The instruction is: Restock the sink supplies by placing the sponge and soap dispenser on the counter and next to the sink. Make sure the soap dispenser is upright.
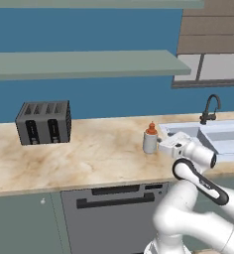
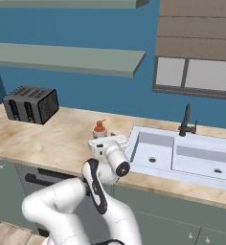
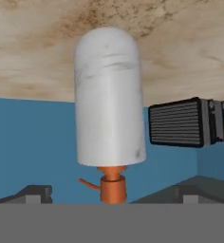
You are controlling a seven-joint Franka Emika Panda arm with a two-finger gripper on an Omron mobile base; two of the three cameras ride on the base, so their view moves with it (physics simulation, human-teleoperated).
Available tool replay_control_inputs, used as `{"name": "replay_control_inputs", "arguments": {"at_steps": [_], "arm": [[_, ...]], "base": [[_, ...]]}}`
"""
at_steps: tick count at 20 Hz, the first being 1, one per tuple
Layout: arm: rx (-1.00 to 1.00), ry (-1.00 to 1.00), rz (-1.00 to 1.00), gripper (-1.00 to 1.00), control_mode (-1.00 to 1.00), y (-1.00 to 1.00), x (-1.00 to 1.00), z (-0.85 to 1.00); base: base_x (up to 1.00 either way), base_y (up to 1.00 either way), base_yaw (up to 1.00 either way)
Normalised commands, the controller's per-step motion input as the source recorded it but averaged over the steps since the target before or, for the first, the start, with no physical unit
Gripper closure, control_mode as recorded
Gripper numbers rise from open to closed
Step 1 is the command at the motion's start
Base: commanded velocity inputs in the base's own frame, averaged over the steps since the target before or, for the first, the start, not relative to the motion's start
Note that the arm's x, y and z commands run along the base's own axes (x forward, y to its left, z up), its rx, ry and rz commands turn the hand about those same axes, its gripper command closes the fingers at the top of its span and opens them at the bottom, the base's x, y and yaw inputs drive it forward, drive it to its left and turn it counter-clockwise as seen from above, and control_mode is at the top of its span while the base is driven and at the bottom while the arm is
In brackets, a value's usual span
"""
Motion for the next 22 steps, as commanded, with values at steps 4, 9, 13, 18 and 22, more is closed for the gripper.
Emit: {"name": "replay_control_inputs", "arguments": {"at_steps": [4, 9, 13, 18, 22], "arm": [[-0.09, -0.13, -0.02, -1.0, -1.0, 0.07, -0.56, 1.0], [-0.18, -0.05, -0.01, -1.0, -1.0, -0.02, -0.41, 1.0], [-0.14, 0.0, 0.0, -1.0, -1.0, -0.06, -0.49, 1.0], [-0.09, 0.0, 0.0, -1.0, -1.0, -0.01, -0.47, 1.0], [-0.07, 0.0, 0.0, -1.0, -1.0, 0.0, -0.46, 1.0]], "base": [[0.0, 0.0, 0.0], [0.0, 0.0, 0.0], [0.0, 0.0, 0.0], [0.0, 0.0, 0.0], [0.0, 0.0, 0.0]]}}
